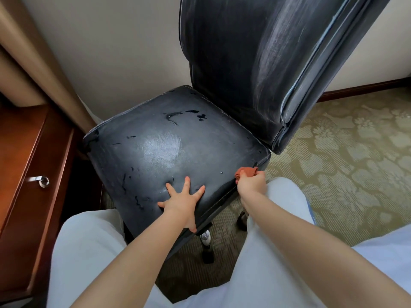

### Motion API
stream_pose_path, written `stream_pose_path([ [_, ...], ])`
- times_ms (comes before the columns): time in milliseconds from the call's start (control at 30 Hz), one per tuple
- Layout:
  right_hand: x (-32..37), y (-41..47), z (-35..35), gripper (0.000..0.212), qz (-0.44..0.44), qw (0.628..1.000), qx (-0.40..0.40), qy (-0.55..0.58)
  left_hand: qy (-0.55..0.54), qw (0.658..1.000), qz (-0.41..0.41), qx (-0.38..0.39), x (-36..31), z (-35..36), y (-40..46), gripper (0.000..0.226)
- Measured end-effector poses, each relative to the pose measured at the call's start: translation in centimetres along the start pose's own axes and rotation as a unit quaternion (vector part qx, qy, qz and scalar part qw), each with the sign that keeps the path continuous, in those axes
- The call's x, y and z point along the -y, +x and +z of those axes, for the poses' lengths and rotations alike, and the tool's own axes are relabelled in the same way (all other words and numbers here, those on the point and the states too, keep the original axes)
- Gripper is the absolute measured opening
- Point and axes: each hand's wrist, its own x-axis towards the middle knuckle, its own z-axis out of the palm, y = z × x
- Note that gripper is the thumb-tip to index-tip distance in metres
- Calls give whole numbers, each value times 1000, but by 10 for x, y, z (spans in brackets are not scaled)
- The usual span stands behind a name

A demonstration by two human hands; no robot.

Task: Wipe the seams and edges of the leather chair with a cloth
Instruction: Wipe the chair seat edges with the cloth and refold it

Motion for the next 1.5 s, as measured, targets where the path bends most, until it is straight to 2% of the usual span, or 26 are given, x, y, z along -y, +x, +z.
stream_pose_path([
  [167,-38,-54,14,20,-46,992,113,-33,11,1000,8,-5,1,1,4,125],
  [300,-10,-14,1,18,-26,999,24,4,86,995,22,-35,1,3,6,124],
  [367,-1,-7,-4,20,-14,1000,8,2,84,995,33,-47,0,2,7,122],
  [600,-38,-44,-11,22,-103,981,127,-103,93,987,90,-95,-18,-3,26,115],
  [667,-26,-22,-13,21,-109,984,99,-103,96,985,104,-97,-23,-7,32,114],
  [800,-1,18,-17,17,-20,999,14,-23,94,985,109,-92,-29,-13,40,115],
  [867,-6,8,-16,19,-42,997,30,-60,77,987,107,-91,-29,-15,42,114],
  [967,-21,-20,-16,22,-89,985,100,-107,74,988,104,-86,-33,-21,46,117],
  [1033,-15,-8,-19,18,-93,988,75,-97,74,989,101,-74,-36,-25,49,122],
  [1167,15,44,-31,18,-23,999,2,-49,78,990,98,-61,-37,-29,53,127],
  [1367,-10,-3,-16,19,-52,992,79,-78,60,993,72,-72,-47,-30,55,130],
  [1500,16,40,-31,19,-67,995,21,-73,53,995,69,-48,-50,-31,60,135],
])
